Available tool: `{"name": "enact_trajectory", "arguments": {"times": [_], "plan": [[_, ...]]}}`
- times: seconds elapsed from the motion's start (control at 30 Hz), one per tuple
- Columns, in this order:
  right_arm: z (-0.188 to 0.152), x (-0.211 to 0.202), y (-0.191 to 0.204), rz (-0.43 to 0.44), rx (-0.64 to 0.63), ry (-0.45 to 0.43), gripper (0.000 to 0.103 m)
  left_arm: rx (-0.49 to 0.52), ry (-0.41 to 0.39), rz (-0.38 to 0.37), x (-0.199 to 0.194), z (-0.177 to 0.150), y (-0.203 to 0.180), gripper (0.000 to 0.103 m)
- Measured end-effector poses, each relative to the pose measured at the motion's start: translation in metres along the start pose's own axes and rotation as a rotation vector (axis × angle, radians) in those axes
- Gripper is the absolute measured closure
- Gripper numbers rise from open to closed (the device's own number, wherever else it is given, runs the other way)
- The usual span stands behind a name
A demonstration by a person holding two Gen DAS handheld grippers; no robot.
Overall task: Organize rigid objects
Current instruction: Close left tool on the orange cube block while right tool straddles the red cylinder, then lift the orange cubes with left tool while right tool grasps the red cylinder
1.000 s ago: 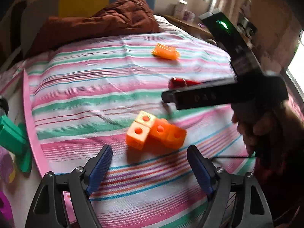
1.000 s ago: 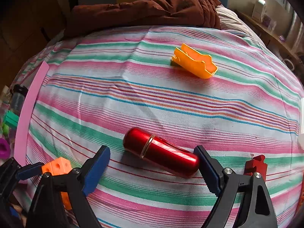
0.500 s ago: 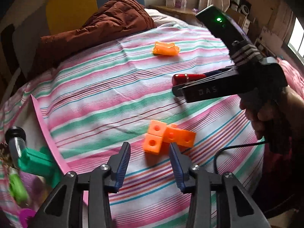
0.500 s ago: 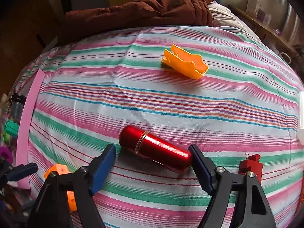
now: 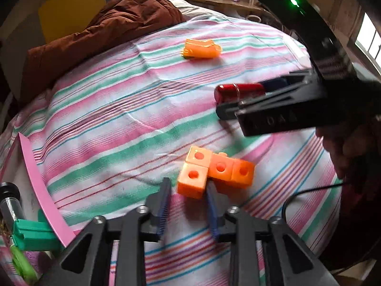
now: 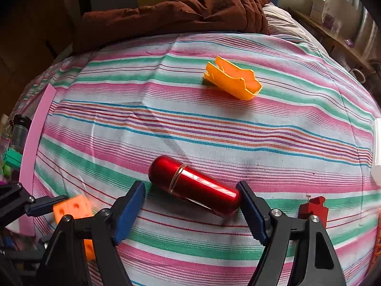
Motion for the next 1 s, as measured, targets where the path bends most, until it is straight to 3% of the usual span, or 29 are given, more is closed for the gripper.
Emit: {"name": "enact_trajectory", "arguments": {"times": [0.13,0.2,0.27,0.43,0.5,0.57,0.7,0.87,0.93,0.97,1.0], "plan": [[0.000,-0.002,-0.005,-0.030,0.004,-0.018,0.041,-0.033,-0.036,-0.024,-0.004,-0.005,0.000,0.085],[0.000,-0.004,-0.010,-0.035,0.022,-0.029,0.054,-0.070,-0.065,-0.026,-0.010,-0.010,0.002,0.085],[0.001,-0.004,-0.013,-0.025,0.036,-0.033,0.054,-0.104,-0.084,-0.031,-0.015,-0.016,0.004,0.085],[0.003,-0.004,-0.014,-0.004,0.038,-0.023,0.049,-0.117,-0.071,-0.001,-0.015,-0.026,0.004,0.084],[0.001,-0.006,-0.012,0.035,0.035,-0.006,0.031,-0.113,-0.067,-0.011,-0.015,-0.029,0.002,0.081],[0.000,-0.008,-0.011,0.037,0.034,-0.003,0.021,-0.119,-0.078,-0.018,-0.017,-0.030,0.002,0.072],[0.002,-0.014,-0.010,-0.002,0.035,-0.048,0.020,-0.148,-0.082,-0.025,-0.020,-0.031,0.008,0.068],[0.014,-0.016,0.003,-0.094,-0.063,-0.149,0.016,-0.098,-0.080,-0.017,-0.020,-0.027,0.009,0.065],[0.016,-0.009,0.008,-0.111,-0.108,-0.144,0.031,-0.088,-0.067,-0.040,-0.017,-0.025,0.008,0.065],[0.016,-0.003,0.010,-0.094,-0.121,-0.113,0.064,-0.083,-0.062,-0.045,-0.015,-0.024,0.007,0.065],[0.015,0.001,0.012,-0.076,-0.128,-0.088,0.074,-0.076,-0.058,-0.041,-0.014,-0.024,0.007,0.065]]}}
Point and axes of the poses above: each gripper's, at about its wrist camera, not at the fingertips, and x roughly the way its jaws point, y to its left, z to its top, the point moved 5 cm from there along x, roughly the way its jaws point, and after that the axes turned 8 degrees about y, right-handed, at the moved point
